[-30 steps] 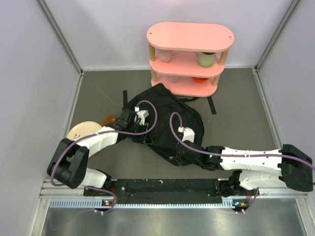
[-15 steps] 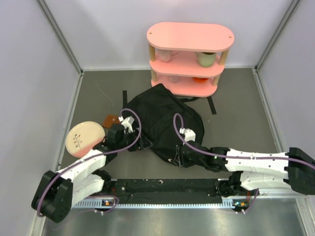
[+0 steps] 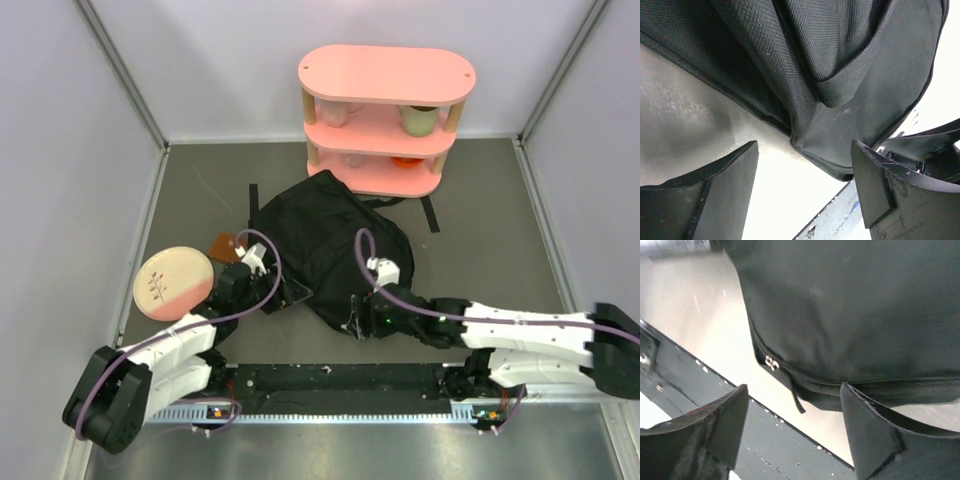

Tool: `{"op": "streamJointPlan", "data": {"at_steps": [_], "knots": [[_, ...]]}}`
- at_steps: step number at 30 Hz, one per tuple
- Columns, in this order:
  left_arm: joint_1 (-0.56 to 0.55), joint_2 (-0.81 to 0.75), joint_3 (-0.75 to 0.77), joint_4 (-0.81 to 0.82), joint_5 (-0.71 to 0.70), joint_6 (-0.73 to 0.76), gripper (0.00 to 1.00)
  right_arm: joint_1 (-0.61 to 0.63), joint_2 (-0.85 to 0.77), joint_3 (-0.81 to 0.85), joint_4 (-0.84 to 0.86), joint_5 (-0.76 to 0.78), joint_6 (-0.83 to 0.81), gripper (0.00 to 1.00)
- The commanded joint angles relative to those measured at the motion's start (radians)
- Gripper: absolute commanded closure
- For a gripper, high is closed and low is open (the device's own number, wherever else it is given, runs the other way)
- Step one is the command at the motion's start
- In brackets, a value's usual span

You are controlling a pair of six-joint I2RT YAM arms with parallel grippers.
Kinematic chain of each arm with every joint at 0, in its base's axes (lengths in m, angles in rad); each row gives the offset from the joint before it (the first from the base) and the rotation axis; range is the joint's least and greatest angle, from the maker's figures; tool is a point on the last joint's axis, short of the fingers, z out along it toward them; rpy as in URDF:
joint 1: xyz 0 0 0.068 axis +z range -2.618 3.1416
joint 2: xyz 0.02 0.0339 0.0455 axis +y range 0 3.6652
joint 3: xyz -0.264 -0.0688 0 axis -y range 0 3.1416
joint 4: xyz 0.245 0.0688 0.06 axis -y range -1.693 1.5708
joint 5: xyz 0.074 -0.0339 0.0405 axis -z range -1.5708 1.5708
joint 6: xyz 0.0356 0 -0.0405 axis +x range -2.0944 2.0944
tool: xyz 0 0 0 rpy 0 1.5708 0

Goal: Pack the student bag
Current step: Zip the student bag at the center of the board.

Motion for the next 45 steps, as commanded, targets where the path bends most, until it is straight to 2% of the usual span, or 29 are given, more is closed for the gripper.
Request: {"op": "streamJointPlan", "data": {"at_steps": [1,4,9,11,16,17,19,20,22,23,24,25,29,36,37,38,43,44,45], "knots": [[-0.004,-0.057,0.032,0.023,-0.067,0.000,0.20,-0.118,-0.242,0.060,-0.087,0.125,-0.011,0.19],[-0.006,-0.077,0.050,-0.019,-0.098,0.018,0.20,-0.249,-0.293,0.081,-0.126,0.107,-0.026,0.07],[-0.006,-0.041,0.057,-0.007,-0.086,0.019,0.20,-0.594,-0.171,0.124,-0.153,0.052,-0.070,0.04],[-0.006,-0.025,0.049,0.023,-0.073,0.008,0.19,-0.710,-0.067,0.149,-0.120,-0.051,-0.095,0.04],[-0.007,0.060,0.047,0.108,-0.049,0.003,0.19,-0.788,0.118,0.172,-0.009,-0.198,-0.153,0.03],[-0.007,0.079,0.053,0.119,-0.041,0.017,0.19,-0.794,0.161,0.166,0.038,-0.226,-0.156,0.06],[-0.007,0.145,0.079,0.165,-0.027,0.029,0.21,-0.798,0.179,0.140,0.077,-0.299,-0.159,0.15],[-0.007,0.169,0.092,0.178,-0.009,0.037,0.21,-0.798,0.178,0.123,0.119,-0.316,-0.150,0.33],[-0.007,0.244,0.133,0.212,0.017,0.043,0.24,-0.800,0.155,0.063,0.159,-0.361,-0.140,0.48],[-0.007,0.271,0.148,0.225,0.046,0.051,0.26,-0.801,0.143,0.042,0.170,-0.370,-0.126,0.75],[-0.007,0.322,0.165,0.235,0.065,0.052,0.28,-0.800,0.097,-0.003,0.182,-0.370,-0.115,0.91],[-0.009,0.347,0.199,0.255,0.080,0.055,0.31,-0.801,0.071,-0.026,0.183,-0.364,-0.101,1.00],[-0.010,0.461,0.306,0.265,0.146,0.078,0.37,-0.801,-0.122,-0.142,0.143,-0.343,-0.022,1.00],[-0.013,0.645,0.513,0.202,0.215,0.120,0.38,-0.800,-0.529,-0.349,-0.011,-0.332,0.104,0.99],[-0.013,0.656,0.538,0.194,0.220,0.124,0.38,-0.798,-0.554,-0.359,-0.036,-0.341,0.109,0.97],[-0.013,0.663,0.543,0.189,0.218,0.127,0.39,-0.798,-0.590,-0.365,-0.047,-0.355,0.101,0.86],[-0.010,0.660,0.538,0.162,0.204,0.140,0.34,-0.798,-0.569,-0.328,-0.101,-0.436,0.042,0.72],[-0.010,0.654,0.535,0.160,0.212,0.140,0.33,-0.800,-0.555,-0.308,-0.168,-0.422,0.017,0.60],[-0.010,0.648,0.529,0.159,0.214,0.140,0.32,-0.800,-0.537,-0.263,-0.196,-0.378,0.003,0.52]]}}
